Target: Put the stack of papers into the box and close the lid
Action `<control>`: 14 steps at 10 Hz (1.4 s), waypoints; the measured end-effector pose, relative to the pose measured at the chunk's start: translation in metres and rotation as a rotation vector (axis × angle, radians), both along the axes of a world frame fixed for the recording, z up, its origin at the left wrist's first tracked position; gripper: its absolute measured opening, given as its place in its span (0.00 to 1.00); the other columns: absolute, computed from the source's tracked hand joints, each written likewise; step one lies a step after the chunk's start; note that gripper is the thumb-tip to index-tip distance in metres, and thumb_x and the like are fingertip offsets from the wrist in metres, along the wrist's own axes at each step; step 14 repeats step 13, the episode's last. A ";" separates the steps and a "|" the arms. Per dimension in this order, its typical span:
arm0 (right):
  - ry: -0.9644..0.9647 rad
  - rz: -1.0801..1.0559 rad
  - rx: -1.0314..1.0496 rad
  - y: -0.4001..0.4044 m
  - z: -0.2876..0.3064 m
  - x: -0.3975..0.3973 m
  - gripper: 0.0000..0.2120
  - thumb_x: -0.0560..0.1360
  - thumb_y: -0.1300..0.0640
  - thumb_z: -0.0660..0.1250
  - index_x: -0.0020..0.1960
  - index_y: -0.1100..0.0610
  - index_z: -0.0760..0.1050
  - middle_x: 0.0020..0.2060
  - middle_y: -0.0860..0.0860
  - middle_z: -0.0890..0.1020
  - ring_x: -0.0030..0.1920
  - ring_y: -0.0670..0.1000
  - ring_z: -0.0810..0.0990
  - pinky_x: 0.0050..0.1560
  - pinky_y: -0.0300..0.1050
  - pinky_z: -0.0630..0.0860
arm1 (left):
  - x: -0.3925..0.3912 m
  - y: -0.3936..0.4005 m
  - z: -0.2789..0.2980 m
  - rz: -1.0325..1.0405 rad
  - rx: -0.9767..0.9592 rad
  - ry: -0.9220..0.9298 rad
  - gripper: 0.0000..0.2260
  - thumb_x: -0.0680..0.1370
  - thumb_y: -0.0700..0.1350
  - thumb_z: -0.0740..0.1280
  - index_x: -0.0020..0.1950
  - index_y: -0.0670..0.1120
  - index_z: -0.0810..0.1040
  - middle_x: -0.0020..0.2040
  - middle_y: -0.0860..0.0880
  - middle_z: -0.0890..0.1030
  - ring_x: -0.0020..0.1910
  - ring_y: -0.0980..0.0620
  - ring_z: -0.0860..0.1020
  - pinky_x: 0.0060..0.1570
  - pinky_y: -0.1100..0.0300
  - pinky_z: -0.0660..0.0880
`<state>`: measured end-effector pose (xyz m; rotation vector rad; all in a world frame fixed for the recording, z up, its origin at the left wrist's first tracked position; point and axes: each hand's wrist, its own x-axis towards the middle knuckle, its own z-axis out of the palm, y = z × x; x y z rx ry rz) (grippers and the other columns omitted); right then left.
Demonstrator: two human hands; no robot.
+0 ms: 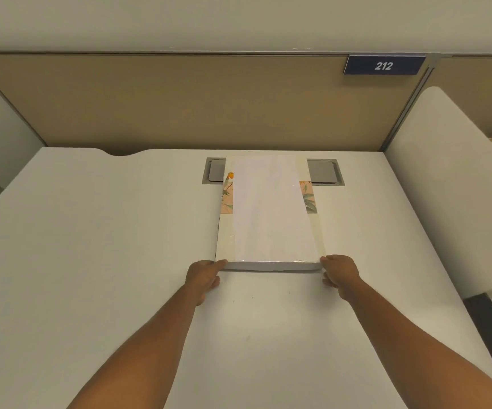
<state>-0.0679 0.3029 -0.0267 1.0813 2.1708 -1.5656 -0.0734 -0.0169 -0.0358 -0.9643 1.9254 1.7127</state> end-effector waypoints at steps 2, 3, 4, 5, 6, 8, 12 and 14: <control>0.026 0.113 0.144 0.002 -0.004 0.006 0.11 0.79 0.54 0.64 0.48 0.60 0.81 0.39 0.56 0.79 0.39 0.57 0.78 0.44 0.54 0.81 | 0.012 0.007 0.003 -0.178 -0.224 0.168 0.09 0.78 0.50 0.68 0.53 0.47 0.82 0.44 0.47 0.81 0.43 0.47 0.78 0.56 0.48 0.78; 0.026 0.158 0.202 0.006 -0.003 0.002 0.13 0.78 0.55 0.63 0.42 0.63 0.79 0.35 0.56 0.77 0.36 0.56 0.75 0.42 0.51 0.77 | 0.012 0.002 0.006 -0.240 -0.269 0.173 0.10 0.78 0.51 0.69 0.44 0.44 0.82 0.38 0.46 0.81 0.40 0.47 0.79 0.48 0.54 0.77; -0.001 0.227 0.279 0.010 0.002 -0.001 0.09 0.74 0.58 0.61 0.35 0.56 0.71 0.33 0.55 0.73 0.34 0.56 0.71 0.39 0.47 0.71 | 0.011 -0.001 0.006 -0.274 -0.249 0.152 0.06 0.76 0.50 0.72 0.43 0.49 0.83 0.40 0.46 0.84 0.40 0.48 0.81 0.51 0.54 0.79; -0.052 0.300 0.344 0.014 0.008 -0.003 0.08 0.72 0.62 0.60 0.34 0.57 0.67 0.32 0.54 0.72 0.33 0.56 0.70 0.36 0.45 0.70 | 0.013 -0.003 0.008 -0.305 -0.272 0.128 0.08 0.76 0.51 0.71 0.40 0.48 0.83 0.40 0.43 0.85 0.40 0.46 0.82 0.53 0.51 0.80; -0.142 0.486 0.582 0.013 0.016 0.001 0.03 0.73 0.61 0.59 0.42 0.58 0.71 0.45 0.55 0.78 0.43 0.58 0.77 0.41 0.43 0.72 | 0.014 -0.003 0.008 -0.415 -0.424 0.119 0.17 0.76 0.56 0.68 0.36 0.44 0.81 0.37 0.44 0.83 0.40 0.45 0.80 0.46 0.53 0.78; 0.122 0.838 0.880 -0.007 0.007 0.004 0.28 0.80 0.58 0.56 0.79 0.53 0.55 0.80 0.52 0.56 0.78 0.59 0.58 0.66 0.57 0.72 | 0.012 0.018 0.010 -0.418 -0.520 0.361 0.28 0.79 0.51 0.67 0.78 0.48 0.64 0.74 0.48 0.72 0.64 0.45 0.78 0.64 0.52 0.74; 0.032 0.954 0.864 -0.012 0.019 -0.013 0.21 0.83 0.49 0.50 0.71 0.56 0.65 0.74 0.52 0.64 0.70 0.59 0.66 0.61 0.57 0.72 | -0.022 0.026 0.017 -0.763 -0.894 0.215 0.20 0.81 0.49 0.59 0.71 0.45 0.72 0.70 0.45 0.75 0.66 0.42 0.74 0.63 0.51 0.74; 0.090 0.941 0.920 -0.017 0.030 -0.022 0.23 0.82 0.44 0.51 0.70 0.56 0.66 0.69 0.54 0.70 0.71 0.58 0.66 0.61 0.58 0.72 | -0.030 0.040 0.037 -0.797 -0.982 0.294 0.24 0.81 0.54 0.59 0.75 0.45 0.67 0.79 0.46 0.61 0.73 0.40 0.65 0.64 0.47 0.72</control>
